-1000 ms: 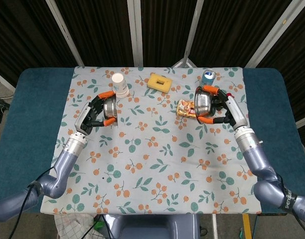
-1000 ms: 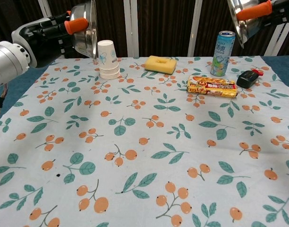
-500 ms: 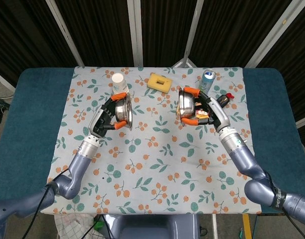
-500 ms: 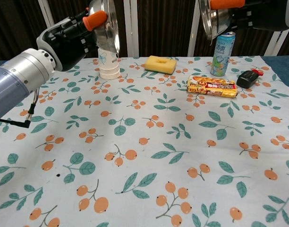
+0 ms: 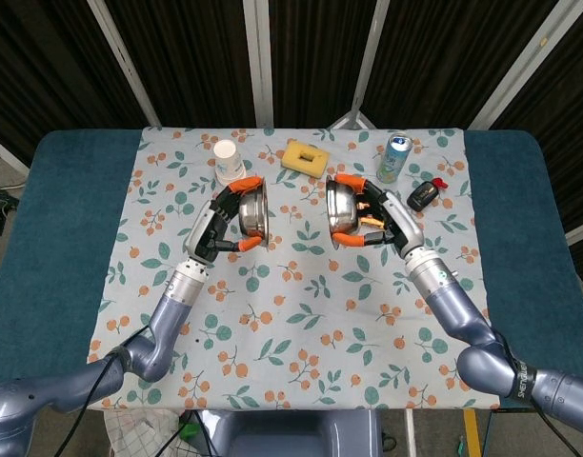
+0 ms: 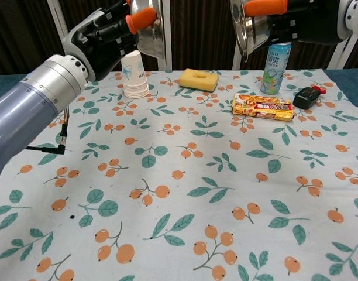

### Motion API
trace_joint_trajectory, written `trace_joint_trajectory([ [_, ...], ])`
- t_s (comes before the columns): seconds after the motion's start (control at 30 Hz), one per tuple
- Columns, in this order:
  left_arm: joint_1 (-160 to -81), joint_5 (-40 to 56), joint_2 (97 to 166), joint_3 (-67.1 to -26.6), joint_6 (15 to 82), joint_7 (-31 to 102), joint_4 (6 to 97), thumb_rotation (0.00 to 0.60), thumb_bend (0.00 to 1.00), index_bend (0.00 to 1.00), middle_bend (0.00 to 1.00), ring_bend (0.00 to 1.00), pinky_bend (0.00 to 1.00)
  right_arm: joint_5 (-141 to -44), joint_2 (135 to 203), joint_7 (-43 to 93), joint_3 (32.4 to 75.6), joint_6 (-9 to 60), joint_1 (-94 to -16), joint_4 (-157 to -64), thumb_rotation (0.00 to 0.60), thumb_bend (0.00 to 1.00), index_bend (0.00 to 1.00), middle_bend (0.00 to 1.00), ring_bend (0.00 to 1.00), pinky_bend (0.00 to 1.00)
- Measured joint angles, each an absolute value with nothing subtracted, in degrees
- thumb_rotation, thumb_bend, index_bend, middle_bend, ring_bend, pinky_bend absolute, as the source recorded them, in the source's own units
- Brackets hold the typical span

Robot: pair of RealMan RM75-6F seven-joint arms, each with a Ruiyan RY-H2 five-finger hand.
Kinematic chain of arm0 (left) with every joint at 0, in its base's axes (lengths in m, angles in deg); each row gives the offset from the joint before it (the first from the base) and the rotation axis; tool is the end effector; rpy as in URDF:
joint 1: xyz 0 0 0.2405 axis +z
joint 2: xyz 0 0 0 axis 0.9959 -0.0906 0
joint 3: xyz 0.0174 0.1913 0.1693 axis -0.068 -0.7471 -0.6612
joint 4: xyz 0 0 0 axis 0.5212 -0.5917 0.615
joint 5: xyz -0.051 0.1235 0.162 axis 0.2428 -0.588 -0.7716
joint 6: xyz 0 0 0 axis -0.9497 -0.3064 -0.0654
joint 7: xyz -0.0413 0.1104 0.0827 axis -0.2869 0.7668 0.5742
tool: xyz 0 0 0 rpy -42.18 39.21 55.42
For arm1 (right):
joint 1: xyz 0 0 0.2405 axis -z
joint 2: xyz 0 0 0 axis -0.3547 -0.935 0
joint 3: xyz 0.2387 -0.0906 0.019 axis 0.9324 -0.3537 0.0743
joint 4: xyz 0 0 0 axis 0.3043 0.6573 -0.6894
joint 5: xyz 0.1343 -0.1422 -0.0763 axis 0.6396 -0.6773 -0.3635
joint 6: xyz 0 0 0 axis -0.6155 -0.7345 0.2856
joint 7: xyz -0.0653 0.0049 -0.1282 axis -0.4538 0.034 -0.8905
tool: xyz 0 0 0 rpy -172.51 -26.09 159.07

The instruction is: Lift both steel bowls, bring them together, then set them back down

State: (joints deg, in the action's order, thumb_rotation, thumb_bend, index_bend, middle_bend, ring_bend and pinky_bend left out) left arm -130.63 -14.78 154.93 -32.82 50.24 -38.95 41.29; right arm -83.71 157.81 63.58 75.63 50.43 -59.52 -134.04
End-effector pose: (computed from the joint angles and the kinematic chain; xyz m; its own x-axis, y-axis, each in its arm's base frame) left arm -0.0806 0.3825 -0.0287 -0.7908 0.4672 0.3955 0.3580 -0.1712 0.9179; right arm -0.1064 -0.3859 0.0950 -0.6630 -0.4059 0.6290 -0.7069 0.0631 -0.7045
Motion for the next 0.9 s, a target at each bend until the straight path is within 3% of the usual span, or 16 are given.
trace_joint_trajectory([
  [0.33,-131.58,-14.73,154.79,-33.3,51.0,-35.52,42.55,0.6,0.0,0.41,0.3,0.19,0.43,-77.55,158.2,56.32,74.47,46.9,-62.08,-137.68,0.6,0.05,0.37,0.29,0.38,0.39],
  [0.7,-130.99,-12.27,148.83,-31.94,51.15,-25.3,53.59,0.6,0.02,0.41,0.3,0.19,0.43,-71.76,158.19,50.57,73.1,43.56,-64.26,-141.96,0.6,0.05,0.37,0.29,0.38,0.39],
  [0.9,-130.66,-11.12,149.61,-33.29,50.42,-24.34,53.23,0.6,0.02,0.41,0.3,0.19,0.43,-69.41,158.56,49.27,73.74,41.36,-65.2,-145.03,0.6,0.05,0.37,0.29,0.38,0.39],
])
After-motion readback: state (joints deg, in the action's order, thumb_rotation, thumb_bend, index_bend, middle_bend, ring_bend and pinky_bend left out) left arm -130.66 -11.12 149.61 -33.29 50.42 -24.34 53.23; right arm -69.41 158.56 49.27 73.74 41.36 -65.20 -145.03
